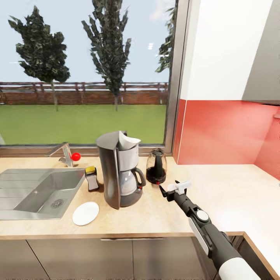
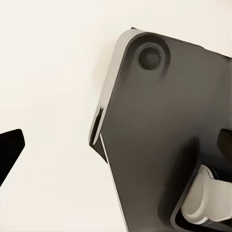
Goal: Set up a coffee station on the kitchen countertop: keep the coffee maker on the countertop, move the bottle of coffee from the kitchen shelf to the counter next to the coffee maker, place a paper coffee filter on top of the coffee maker, put the saucer next to the coffee maker with the coffee cup on the saucer, and place the electric kettle next to the coffee maker.
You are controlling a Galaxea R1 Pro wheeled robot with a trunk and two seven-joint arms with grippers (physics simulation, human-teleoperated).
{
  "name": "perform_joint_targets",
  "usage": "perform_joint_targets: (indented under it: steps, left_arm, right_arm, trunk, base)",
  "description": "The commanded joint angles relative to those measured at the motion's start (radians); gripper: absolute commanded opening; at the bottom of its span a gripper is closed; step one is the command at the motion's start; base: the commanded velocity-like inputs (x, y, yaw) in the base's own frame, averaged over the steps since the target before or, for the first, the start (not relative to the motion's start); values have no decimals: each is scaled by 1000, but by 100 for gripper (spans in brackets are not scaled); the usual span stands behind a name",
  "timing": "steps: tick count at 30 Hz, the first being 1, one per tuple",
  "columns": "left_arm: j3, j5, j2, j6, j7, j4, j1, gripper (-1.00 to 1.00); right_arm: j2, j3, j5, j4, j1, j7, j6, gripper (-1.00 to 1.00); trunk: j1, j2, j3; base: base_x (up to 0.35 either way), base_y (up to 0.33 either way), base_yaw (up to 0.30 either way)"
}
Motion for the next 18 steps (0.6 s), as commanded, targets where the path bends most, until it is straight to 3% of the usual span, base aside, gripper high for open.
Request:
perform_joint_targets:
  steps: [1, 5, 9, 14, 18]
  left_arm:
    - [-2, 10, 0, -6, -7, 1, -1, 100]
    - [-5, 7, -1, -8, -8, -4, -1, 100]
    - [-7, 1, -1, -9, -9, -5, -1, 100]
    - [-10, -4, -1, -9, -10, -5, -1, 100]
    - [-10, -5, -1, -10, -10, -4, -1, 100]
  right_arm:
    - [-1, 2, -10, -2, -1, 2, -2, 100]
    - [6, -2, -9, -38, -1, -19, 5, 100]
    - [8, -3, -8, -82, -2, -123, 43, 100]
    - [11, -3, -11, -162, -5, -393, 249, 100]
    - [12, -3, -10, -210, -41, -464, 391, 100]
  trunk:
    - [0, -2, -2]
    - [0, -2, -2]
    - [0, -2, -2]
    - [0, -2, -2]
    - [0, -2, -2]
  base:
    - [-57, 0, 0]
    - [-19, 0, 0]
    - [-3, 0, 0]
    - [0, 0, 0]
    - [0, 0, 0]
